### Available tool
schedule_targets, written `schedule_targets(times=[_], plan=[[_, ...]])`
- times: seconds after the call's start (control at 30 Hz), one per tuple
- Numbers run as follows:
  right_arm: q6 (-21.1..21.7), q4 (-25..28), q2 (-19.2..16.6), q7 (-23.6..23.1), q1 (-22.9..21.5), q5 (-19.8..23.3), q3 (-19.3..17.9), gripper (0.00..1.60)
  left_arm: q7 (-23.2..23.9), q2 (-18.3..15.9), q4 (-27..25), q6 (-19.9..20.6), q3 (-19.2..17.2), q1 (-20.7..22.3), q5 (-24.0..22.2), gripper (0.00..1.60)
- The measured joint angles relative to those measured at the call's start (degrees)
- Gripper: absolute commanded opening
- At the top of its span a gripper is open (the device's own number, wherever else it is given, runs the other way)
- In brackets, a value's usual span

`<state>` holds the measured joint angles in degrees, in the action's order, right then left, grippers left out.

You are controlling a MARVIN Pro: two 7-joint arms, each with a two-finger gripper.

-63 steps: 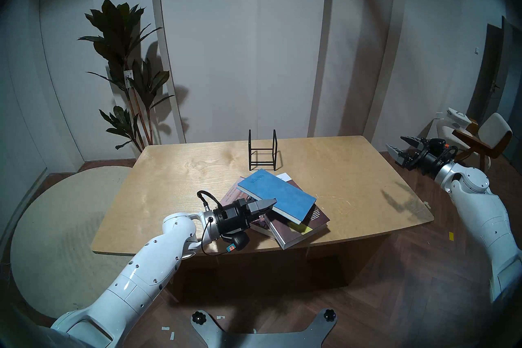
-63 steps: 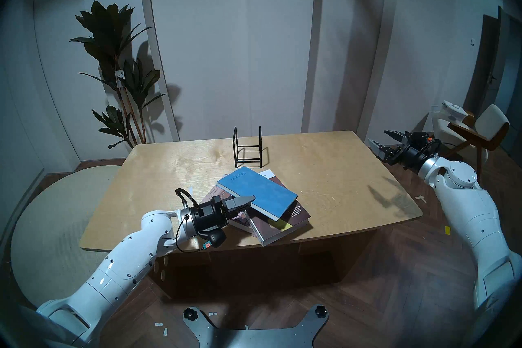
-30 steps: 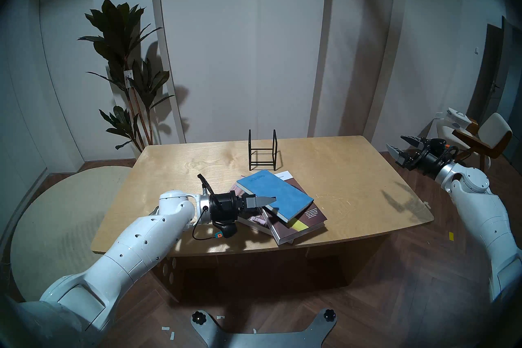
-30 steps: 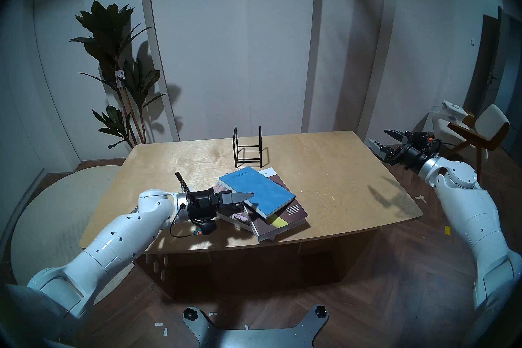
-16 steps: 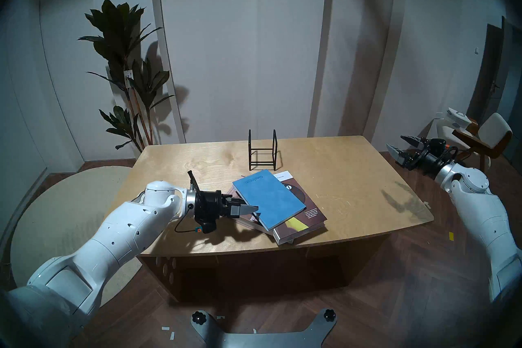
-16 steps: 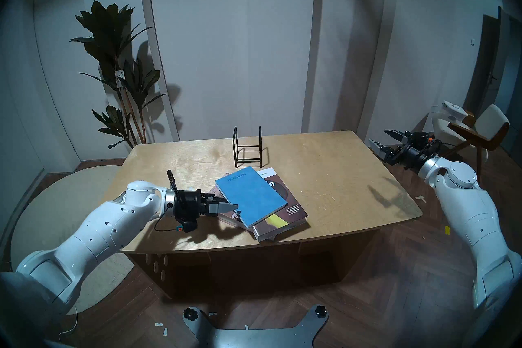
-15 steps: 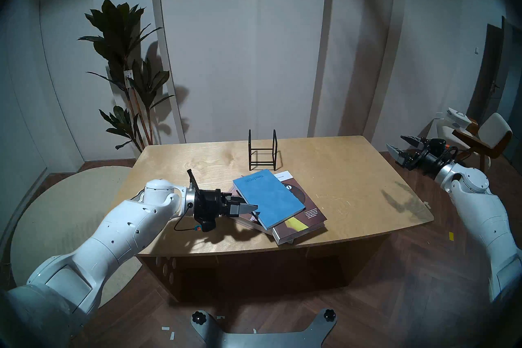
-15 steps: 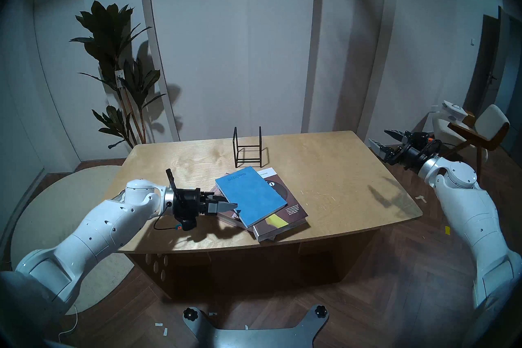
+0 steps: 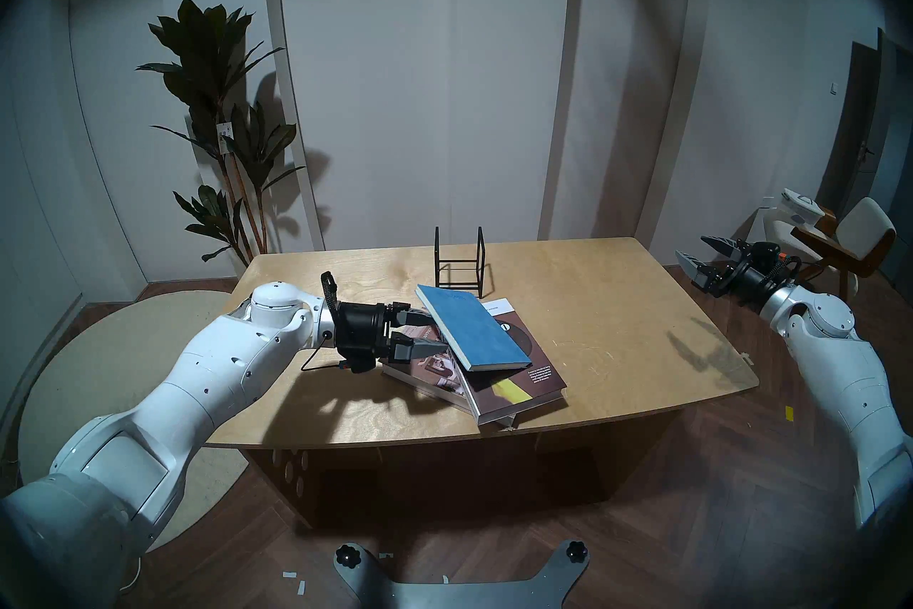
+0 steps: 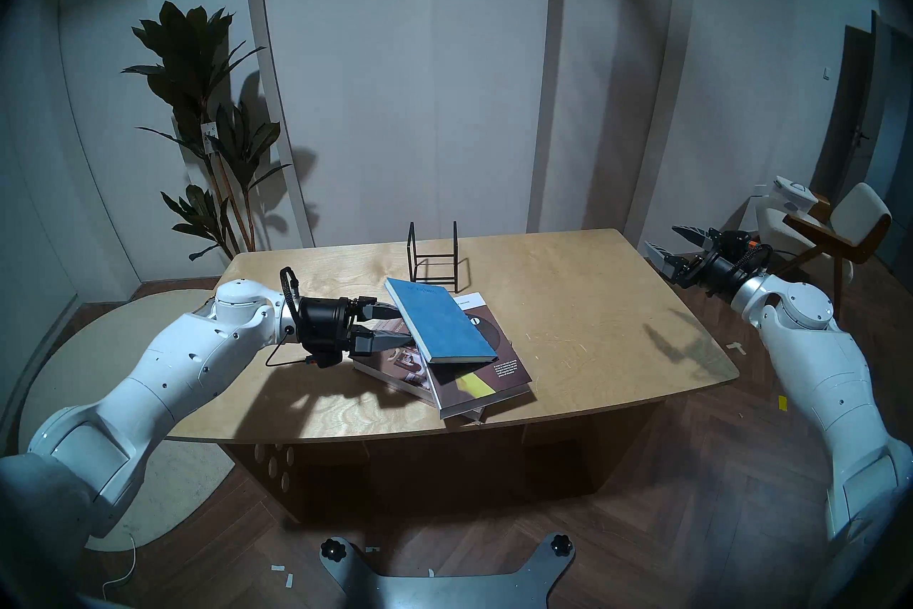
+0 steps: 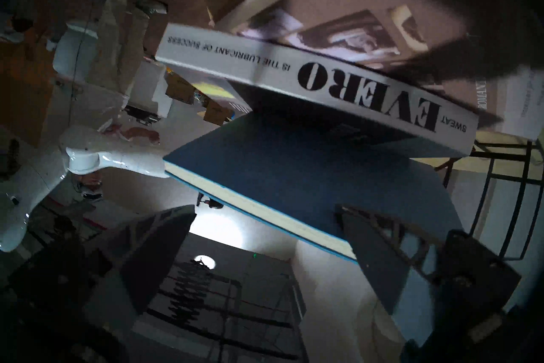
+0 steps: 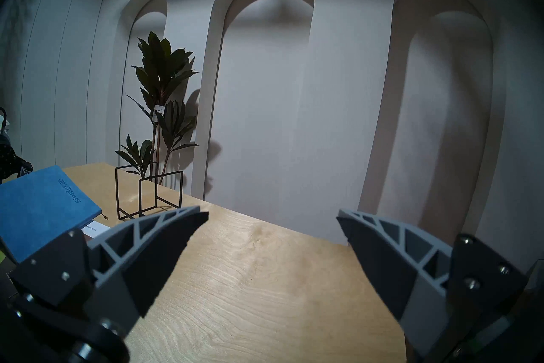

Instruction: Stack the books into one stack

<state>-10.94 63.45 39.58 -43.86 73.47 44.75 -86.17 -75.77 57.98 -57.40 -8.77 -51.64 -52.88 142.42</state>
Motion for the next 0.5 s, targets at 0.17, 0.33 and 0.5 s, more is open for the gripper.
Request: schedule_targets(times=[0.17,0.33,0.5], plan=[[-0.4,-0.2,0.1,-0.1,-0.2,-0.1,0.1,1.60,-5.2,0.7,4.7,5.1,2.2,1.6,2.3,1.60],[-0.6,-0.4,0.2,-0.2,-0.3,-0.1,0.1,1.60,-8.2,2.1,8.4,8.8,3.2,3.5,3.5,1.60],[-0.8,-0.6,0.3,-0.3,-0.4,-0.2,0.2,1.60,-9.0,4.1,11.4,11.7,3.7,5.6,4.6,1.60]])
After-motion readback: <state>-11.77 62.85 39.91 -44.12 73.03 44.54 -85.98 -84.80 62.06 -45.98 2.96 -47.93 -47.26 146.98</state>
